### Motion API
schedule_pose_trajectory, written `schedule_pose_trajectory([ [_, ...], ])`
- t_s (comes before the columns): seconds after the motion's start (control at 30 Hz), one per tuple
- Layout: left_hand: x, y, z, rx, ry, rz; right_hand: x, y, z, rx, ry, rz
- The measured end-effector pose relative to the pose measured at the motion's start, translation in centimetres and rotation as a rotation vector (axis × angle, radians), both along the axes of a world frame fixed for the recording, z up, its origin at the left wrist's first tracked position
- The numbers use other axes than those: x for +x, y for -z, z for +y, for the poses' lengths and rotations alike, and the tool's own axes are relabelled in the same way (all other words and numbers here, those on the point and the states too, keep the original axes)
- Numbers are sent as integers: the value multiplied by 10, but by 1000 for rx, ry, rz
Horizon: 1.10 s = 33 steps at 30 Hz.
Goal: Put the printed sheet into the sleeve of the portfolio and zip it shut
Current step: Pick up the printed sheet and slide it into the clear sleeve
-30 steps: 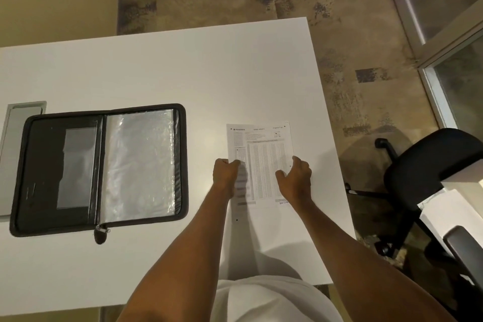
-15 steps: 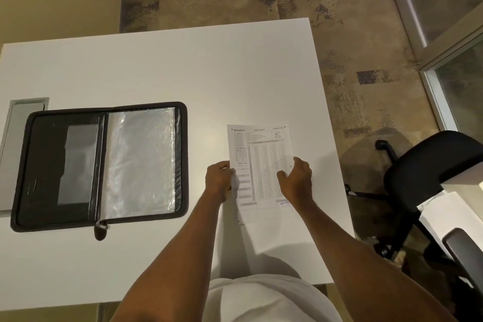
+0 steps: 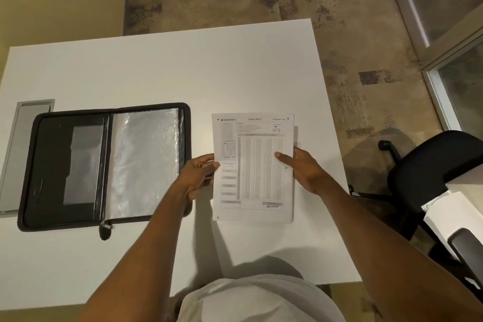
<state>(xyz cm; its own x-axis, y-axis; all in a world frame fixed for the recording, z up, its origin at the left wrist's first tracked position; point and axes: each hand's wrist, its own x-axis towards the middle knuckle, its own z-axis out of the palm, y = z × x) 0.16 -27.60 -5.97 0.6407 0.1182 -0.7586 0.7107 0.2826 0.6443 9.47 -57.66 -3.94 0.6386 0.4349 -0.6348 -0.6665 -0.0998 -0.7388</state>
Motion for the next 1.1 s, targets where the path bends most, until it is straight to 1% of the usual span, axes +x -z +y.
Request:
schedule_pose_trajectory([
  [0.1,4,-15,14,-5,44,-70,3,-6,14,23,-33,-18],
  [0.27,19,-40,31,-27,93,-220,8,-25,47,-56,33,-174],
  [0.37,28,-55,30,-51,11,-338,10,-39,69,-56,91,-263],
  [0.5,32,-61,32,-44,-128,-422,9,-48,91,-22,191,-324],
  [0.57,27,-58,32,-47,-154,-434,5,-46,97,-30,203,-323],
  [0.67,18,-51,29,37,-154,-413,-2,-39,102,-42,187,-302],
  [0.77,11,-47,25,105,-158,-430,-7,-33,103,-64,188,-293],
  [0.9,5,-40,20,151,-149,-458,-12,-27,104,-118,193,-294],
  [1.0,3,-32,14,177,-126,-445,-14,-24,103,-162,206,-283],
  [1.1,1,-31,14,185,-147,-440,-13,-22,103,-183,217,-270],
])
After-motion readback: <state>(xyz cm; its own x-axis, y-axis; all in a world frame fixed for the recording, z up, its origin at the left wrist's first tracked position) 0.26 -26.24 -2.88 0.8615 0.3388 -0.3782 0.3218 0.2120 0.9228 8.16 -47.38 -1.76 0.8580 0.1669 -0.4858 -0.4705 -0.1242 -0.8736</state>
